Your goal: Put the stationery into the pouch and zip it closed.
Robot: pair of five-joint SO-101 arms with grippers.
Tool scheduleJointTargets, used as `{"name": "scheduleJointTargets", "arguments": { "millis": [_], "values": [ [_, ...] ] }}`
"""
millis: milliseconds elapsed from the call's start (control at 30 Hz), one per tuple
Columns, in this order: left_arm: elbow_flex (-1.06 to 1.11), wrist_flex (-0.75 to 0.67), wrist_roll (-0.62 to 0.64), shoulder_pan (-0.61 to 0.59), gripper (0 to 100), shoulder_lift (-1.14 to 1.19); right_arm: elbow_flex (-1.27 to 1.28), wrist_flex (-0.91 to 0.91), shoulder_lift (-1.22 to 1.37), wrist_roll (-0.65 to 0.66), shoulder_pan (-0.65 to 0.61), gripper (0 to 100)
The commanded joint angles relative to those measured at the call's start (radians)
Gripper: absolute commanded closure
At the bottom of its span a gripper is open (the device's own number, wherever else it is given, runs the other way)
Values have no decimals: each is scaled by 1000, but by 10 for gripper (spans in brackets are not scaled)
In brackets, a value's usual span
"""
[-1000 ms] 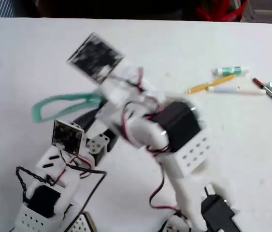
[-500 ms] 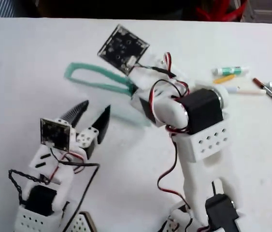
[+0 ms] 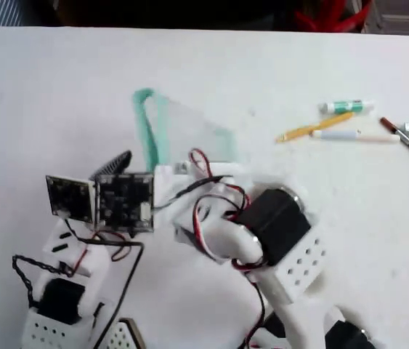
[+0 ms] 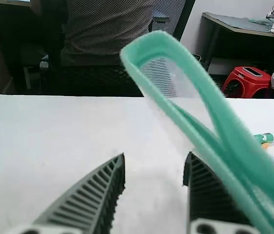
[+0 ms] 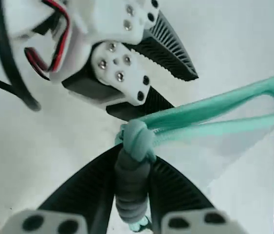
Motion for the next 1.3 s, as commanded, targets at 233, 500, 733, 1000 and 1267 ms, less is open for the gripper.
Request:
{"name": "scheduleJointTargets", "arguments": {
  "millis": [233, 500, 733, 1000, 1267],
  "values": [
    [-233, 213, 12, 5, 758, -10, -71, -209, 101, -334, 130, 981],
    [-253, 296, 14, 131, 717, -8, -71, -219, 154, -508, 127, 981],
    [-213, 242, 155, 104, 717, -8, -71, -196, 90, -652, 65, 981],
    [-207, 221, 163, 61, 717, -7, -69, -145, -36, -655, 58, 981],
    [-193, 219, 161, 61, 718, -5, -60, -116, -64, -654, 114, 981]
  ]
}}
